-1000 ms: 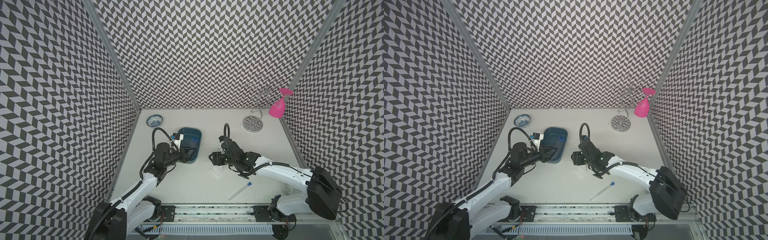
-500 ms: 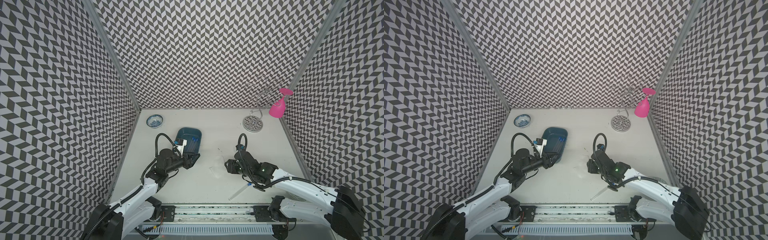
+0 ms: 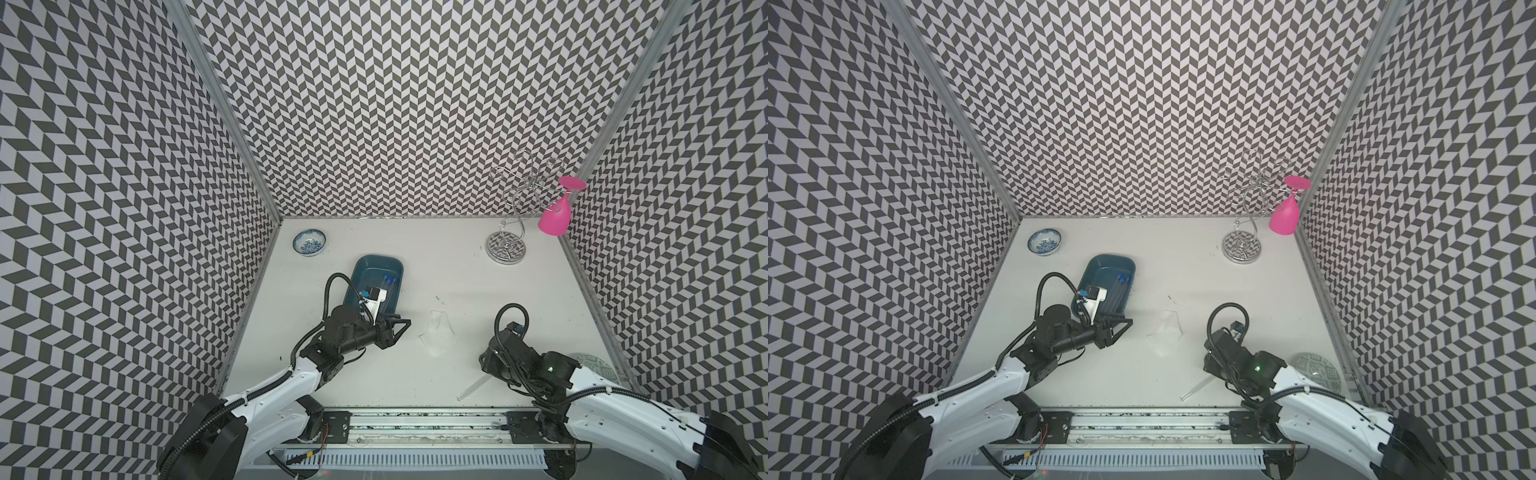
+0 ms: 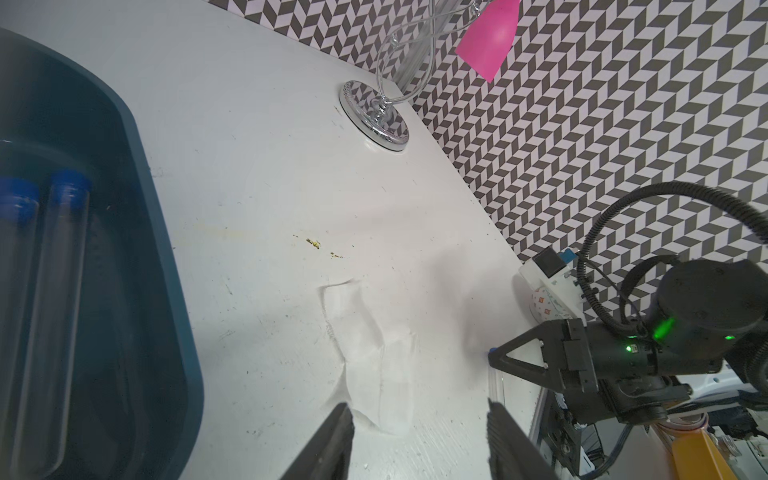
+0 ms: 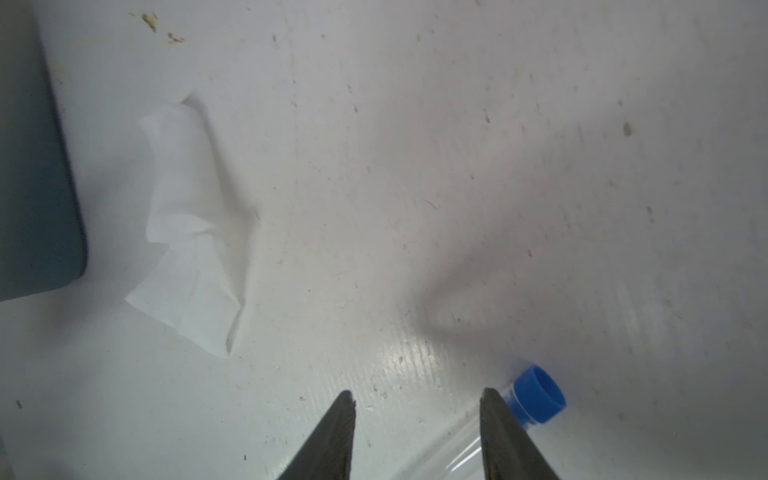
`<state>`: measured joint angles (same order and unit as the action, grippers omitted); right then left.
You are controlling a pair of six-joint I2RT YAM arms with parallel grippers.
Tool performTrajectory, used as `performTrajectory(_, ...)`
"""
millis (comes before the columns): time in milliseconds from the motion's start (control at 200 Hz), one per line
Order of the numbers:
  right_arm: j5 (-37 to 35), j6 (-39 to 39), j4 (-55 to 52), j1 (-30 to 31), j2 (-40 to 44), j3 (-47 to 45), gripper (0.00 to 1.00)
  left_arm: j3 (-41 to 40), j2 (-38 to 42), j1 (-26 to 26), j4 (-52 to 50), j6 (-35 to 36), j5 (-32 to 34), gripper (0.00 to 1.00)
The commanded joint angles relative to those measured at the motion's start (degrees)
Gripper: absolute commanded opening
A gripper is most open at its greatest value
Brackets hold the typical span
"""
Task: Wipe the exteriors of test tubes
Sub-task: Pick up the test tube at the center of the board.
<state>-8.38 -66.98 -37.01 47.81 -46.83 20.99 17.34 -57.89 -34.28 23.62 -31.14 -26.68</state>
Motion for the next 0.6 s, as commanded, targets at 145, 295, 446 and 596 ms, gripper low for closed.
performTrajectory(145,-0.90,-3.69,-6.78,-0.09,-0.18,3.29,0.49,-1.19,-0.21,-2.36,3.62,-1.13,2.04,0.54)
performTrajectory(295,-1.65,-2.98,-8.68,-0.09,-0.79,6.81,0.50,-1.85,-0.40,-2.54,5.00,-1.65,2.68,0.54)
performTrajectory(446,1.53,-2.99,-13.95,0.21,-1.73,10.26,0.50,-2.21,-0.55,-2.81,5.57,-2.03,2.51,0.54)
performTrajectory(596,3.65,-3.61,-17.75,0.70,-0.81,8.79,0.50,-3.02,-0.47,-2.81,6.70,-2.42,2.83,0.54)
